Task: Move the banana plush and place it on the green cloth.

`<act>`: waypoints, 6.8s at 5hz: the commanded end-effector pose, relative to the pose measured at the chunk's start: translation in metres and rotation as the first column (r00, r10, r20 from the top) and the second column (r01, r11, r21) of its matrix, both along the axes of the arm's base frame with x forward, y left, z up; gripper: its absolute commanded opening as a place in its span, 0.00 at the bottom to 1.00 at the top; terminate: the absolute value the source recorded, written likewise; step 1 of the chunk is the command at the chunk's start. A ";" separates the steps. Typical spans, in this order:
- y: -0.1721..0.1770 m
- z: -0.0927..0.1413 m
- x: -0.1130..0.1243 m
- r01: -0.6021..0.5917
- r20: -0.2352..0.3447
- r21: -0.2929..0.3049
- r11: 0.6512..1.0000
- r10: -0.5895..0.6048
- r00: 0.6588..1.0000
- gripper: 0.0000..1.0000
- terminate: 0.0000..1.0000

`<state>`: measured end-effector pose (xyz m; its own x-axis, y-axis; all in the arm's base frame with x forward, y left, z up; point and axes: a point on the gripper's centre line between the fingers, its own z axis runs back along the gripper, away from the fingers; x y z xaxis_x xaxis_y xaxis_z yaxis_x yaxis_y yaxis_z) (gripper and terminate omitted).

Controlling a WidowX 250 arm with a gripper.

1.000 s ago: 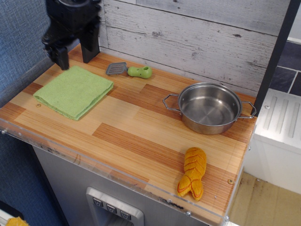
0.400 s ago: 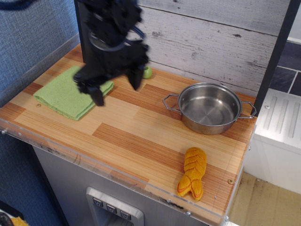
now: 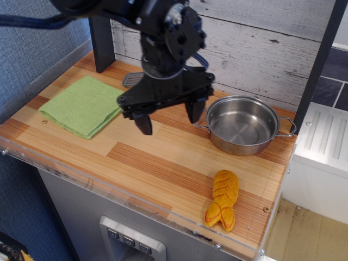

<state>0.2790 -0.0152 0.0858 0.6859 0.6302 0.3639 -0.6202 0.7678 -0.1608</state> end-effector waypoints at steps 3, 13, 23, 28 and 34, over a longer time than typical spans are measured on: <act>-0.058 -0.038 -0.020 0.369 -0.024 0.054 0.928 -0.368 0.930 1.00 0.00; 0.000 0.050 -0.011 0.307 0.074 0.122 0.944 -0.317 0.945 0.00 0.00; 0.198 -0.045 0.033 -0.024 -0.167 0.211 0.977 0.060 0.984 0.00 0.00; 0.197 -0.022 0.020 -0.211 -0.111 0.142 0.967 0.227 0.968 1.00 0.00; 0.189 0.061 0.030 -0.242 0.031 0.108 0.964 0.240 0.970 1.00 0.00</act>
